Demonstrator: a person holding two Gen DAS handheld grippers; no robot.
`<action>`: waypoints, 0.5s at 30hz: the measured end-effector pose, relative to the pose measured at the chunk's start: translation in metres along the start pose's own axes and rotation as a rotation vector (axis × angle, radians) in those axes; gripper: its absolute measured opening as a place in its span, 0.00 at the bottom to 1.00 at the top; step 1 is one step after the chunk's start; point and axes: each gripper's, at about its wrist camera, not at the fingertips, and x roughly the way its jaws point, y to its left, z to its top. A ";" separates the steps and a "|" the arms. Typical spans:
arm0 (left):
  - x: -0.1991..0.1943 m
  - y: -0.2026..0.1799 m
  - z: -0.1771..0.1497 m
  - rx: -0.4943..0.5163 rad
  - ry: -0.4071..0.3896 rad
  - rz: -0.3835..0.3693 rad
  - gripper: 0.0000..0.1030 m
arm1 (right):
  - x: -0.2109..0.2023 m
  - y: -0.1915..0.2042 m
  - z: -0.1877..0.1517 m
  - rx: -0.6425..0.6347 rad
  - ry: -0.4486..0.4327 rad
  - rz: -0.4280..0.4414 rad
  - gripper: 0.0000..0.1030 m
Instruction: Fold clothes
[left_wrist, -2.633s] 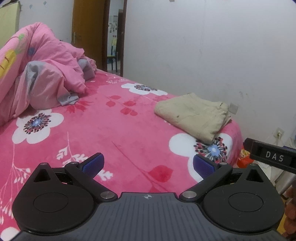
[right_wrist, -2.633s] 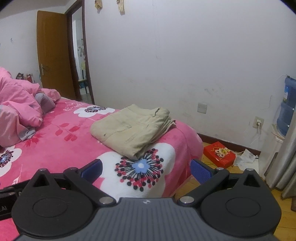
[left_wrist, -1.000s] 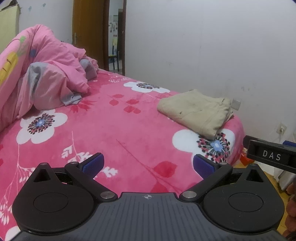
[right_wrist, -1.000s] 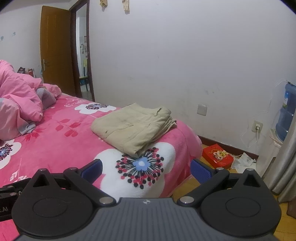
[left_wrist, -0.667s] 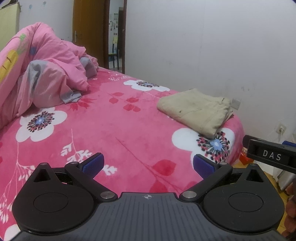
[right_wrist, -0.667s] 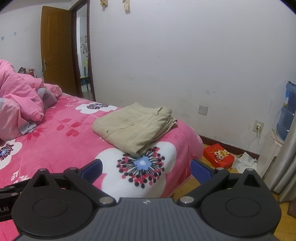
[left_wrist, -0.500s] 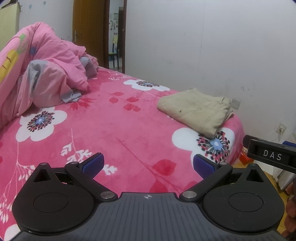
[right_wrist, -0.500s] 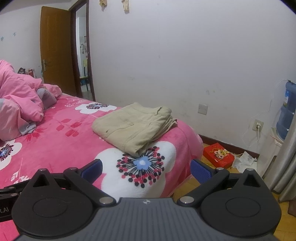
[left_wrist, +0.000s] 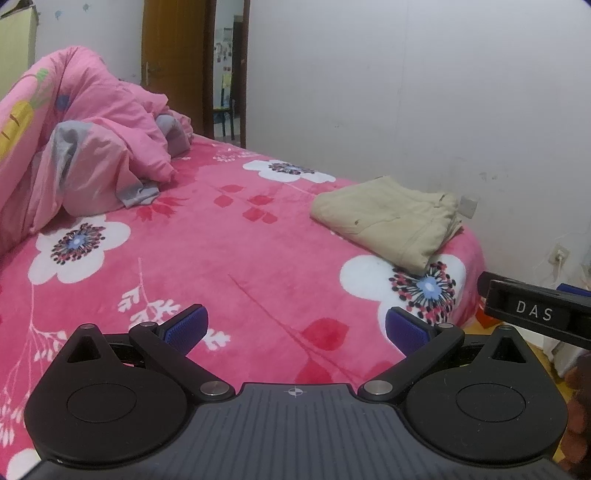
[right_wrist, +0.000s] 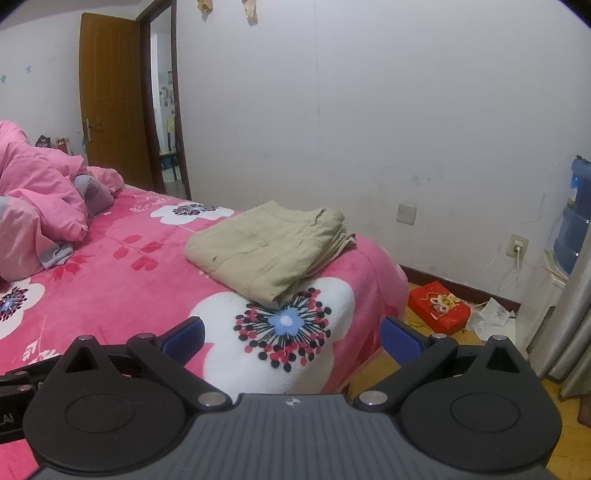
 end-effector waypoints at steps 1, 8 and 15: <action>0.002 0.001 0.000 0.000 0.000 0.001 1.00 | 0.000 0.000 0.000 0.002 0.000 0.000 1.00; 0.012 0.005 0.002 -0.001 -0.012 0.032 1.00 | 0.014 -0.008 -0.005 0.019 -0.007 0.010 1.00; 0.015 0.008 0.003 -0.003 -0.030 0.026 1.00 | 0.021 -0.018 -0.004 0.030 -0.042 0.001 1.00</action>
